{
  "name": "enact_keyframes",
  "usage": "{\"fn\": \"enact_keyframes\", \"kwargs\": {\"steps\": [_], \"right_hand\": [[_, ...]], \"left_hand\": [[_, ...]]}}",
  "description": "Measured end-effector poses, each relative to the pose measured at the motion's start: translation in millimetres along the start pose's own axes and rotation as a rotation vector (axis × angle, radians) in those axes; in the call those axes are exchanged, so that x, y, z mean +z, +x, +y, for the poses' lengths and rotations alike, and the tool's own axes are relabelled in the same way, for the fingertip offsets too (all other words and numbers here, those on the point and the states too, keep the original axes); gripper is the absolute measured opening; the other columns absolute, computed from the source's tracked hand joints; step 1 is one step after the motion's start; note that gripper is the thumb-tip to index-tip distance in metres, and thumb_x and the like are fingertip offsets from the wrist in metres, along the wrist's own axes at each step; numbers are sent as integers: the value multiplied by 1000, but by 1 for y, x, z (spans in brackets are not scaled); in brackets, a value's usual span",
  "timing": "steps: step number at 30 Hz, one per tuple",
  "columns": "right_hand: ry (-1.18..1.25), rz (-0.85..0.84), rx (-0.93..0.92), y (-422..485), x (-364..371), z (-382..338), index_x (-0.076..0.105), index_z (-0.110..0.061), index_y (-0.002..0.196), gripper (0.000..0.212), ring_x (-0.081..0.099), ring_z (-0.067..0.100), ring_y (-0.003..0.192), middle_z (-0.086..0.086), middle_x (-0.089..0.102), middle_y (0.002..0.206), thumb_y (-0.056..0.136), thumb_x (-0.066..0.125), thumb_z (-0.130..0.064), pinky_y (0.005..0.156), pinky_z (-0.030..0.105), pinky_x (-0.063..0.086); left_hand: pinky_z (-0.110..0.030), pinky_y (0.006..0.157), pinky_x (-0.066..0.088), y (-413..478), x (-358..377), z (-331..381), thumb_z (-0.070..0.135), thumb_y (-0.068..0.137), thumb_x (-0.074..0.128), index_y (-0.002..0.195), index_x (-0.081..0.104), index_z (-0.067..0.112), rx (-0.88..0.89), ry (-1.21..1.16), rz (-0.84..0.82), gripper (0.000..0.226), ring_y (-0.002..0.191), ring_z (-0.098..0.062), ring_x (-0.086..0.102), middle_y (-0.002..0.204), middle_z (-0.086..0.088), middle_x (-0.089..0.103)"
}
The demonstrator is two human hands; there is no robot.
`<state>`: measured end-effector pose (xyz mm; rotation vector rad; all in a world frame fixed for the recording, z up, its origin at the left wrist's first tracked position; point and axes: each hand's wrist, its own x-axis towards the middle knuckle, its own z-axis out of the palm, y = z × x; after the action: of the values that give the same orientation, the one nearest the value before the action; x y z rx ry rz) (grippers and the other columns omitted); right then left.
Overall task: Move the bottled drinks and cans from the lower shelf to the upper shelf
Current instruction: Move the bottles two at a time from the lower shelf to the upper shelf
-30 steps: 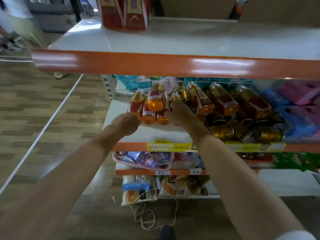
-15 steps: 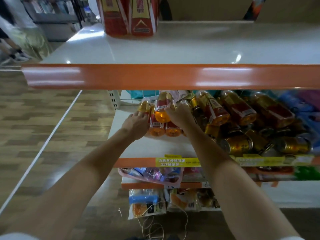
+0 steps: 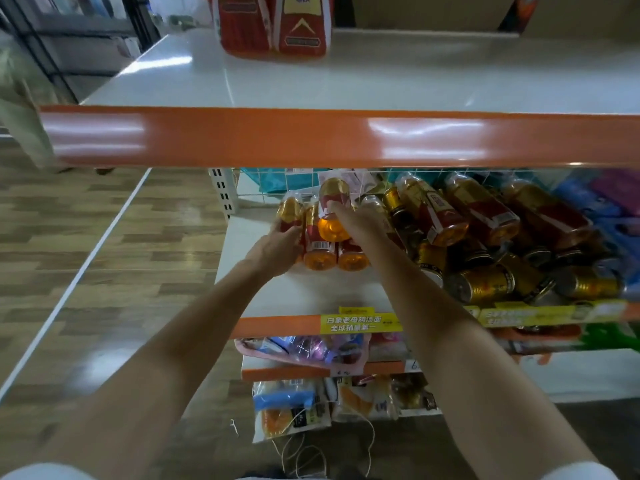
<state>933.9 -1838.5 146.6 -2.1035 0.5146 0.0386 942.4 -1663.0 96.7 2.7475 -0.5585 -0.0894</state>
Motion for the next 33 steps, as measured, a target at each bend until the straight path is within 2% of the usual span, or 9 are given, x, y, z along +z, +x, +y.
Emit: {"fn": "enact_keyframes", "kwargs": {"steps": [2,6,10,13,17,22,25,28,33], "right_hand": [[66,-4,80,1,0,-4,39,-6,146,82,56,30,119,13,50,137,86,63,-57,89,35,55],[119,2,166,1,2,-9,40,-8,143,83,60,31,113,15,51,134,83,70,-55,87,40,59],[128,-32,191,-2,2,-11,41,-11,143,84,58,32,115,12,51,135,79,72,-58,92,43,56],[161,-91,235,0,-2,-17,45,-13,138,83,58,33,106,15,53,129,74,76,-54,87,44,58],[243,-238,240,-3,-13,-10,59,-19,121,80,64,32,103,14,62,121,57,81,-61,87,46,58],[509,-405,143,-22,-33,-1,69,-25,115,46,73,12,76,5,72,109,79,75,-52,56,26,58],[729,-442,370,-19,-26,-10,62,-20,115,46,65,33,110,17,64,123,74,82,-27,89,48,55],[845,-556,303,-28,-14,-4,64,-10,120,51,61,30,118,15,66,123,71,75,-14,107,49,42],[764,-583,159,-45,6,21,67,-6,103,42,67,29,96,12,73,94,62,75,-8,94,45,53]], "left_hand": [[-21,69,46,-2,-1,2,33,101,42,125,52,17,-42,-83,47,31,86,-10,53,144,-9,36],[-36,89,51,-13,-4,9,28,100,45,118,54,13,-97,-111,23,25,108,-30,53,149,-14,27],[-41,93,51,-26,-8,-1,28,97,49,124,50,19,-95,-182,1,29,115,-35,51,147,-14,28],[-32,82,49,-35,-12,-14,23,92,55,129,48,20,-118,-234,-16,38,112,-32,51,145,-14,30],[-39,80,56,-47,-22,-33,17,86,59,126,47,15,-256,-399,-38,42,108,-32,51,137,-16,37],[-15,44,45,-65,-27,-43,10,93,54,122,41,6,-356,-622,-19,32,86,-19,55,118,-16,46],[-15,46,41,-69,-23,-43,11,93,54,118,42,4,-405,-635,14,29,84,-18,54,111,-14,48],[-20,52,42,-70,-24,-46,14,93,56,106,43,3,-485,-679,49,22,83,-19,56,102,-13,53],[-29,61,50,-70,-31,-49,18,94,56,113,42,6,-507,-718,49,26,84,-17,56,108,-13,53]]}}
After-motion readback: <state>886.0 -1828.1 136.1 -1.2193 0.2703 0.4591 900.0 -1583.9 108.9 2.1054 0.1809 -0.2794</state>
